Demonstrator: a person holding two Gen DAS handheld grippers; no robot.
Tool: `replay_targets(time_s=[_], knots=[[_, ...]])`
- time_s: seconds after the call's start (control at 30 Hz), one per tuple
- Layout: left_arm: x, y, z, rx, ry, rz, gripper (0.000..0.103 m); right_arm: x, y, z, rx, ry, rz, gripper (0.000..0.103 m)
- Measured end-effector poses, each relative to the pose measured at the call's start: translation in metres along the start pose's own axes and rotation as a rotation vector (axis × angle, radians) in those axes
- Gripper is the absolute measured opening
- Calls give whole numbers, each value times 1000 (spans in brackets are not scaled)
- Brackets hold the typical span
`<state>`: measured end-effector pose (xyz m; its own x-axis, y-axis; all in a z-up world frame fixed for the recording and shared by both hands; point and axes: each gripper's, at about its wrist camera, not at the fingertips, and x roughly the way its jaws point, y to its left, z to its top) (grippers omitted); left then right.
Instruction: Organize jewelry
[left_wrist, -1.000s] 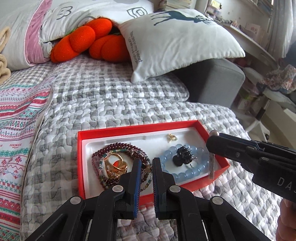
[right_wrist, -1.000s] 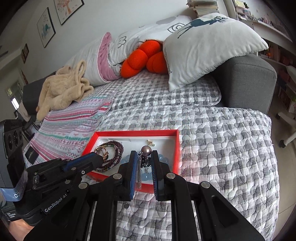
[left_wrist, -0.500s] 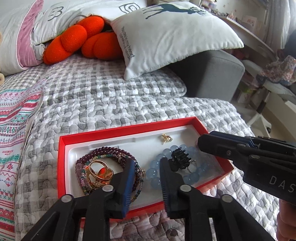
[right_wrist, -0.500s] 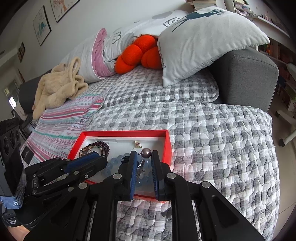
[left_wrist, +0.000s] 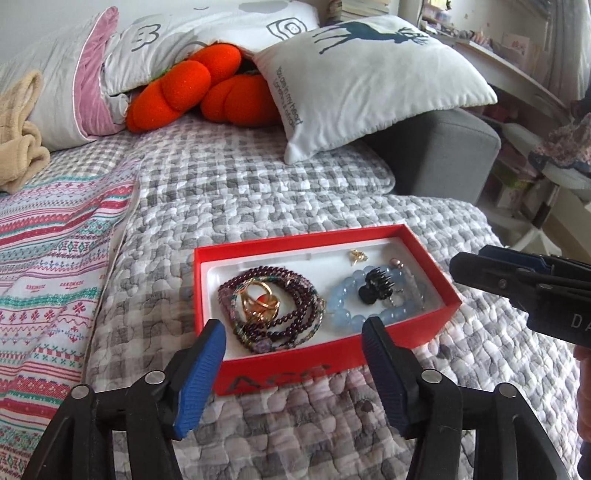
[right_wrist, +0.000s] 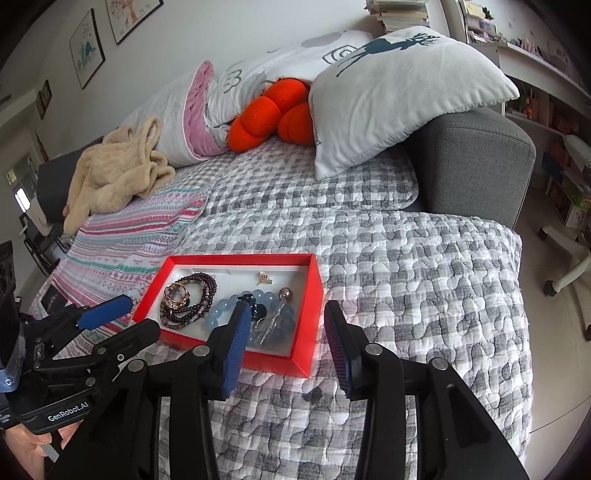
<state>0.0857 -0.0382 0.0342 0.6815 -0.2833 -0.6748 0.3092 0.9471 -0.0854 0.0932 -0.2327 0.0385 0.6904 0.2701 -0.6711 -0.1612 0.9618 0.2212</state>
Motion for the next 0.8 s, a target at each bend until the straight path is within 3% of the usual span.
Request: replay_targets(time_s=[0.03,0.17,0.33,0.53,0.8], knots=[[-3,1,-2,-6,2,11,73,-2,1,-2,0,-1,-2,59],[-13,9,-14,-53,14,75,89,-10,6,-14,3,14,-17,64],[-23,15,-33,-81,43,172,100,-21,9,-31,39,35,-79,74],[-40,15,-46,-101,46,240,102,-33,16,-54,55,75,-168,90],[-54,8,-66,-122,71,257,102,-54,36,-83,9,80,-249,90]])
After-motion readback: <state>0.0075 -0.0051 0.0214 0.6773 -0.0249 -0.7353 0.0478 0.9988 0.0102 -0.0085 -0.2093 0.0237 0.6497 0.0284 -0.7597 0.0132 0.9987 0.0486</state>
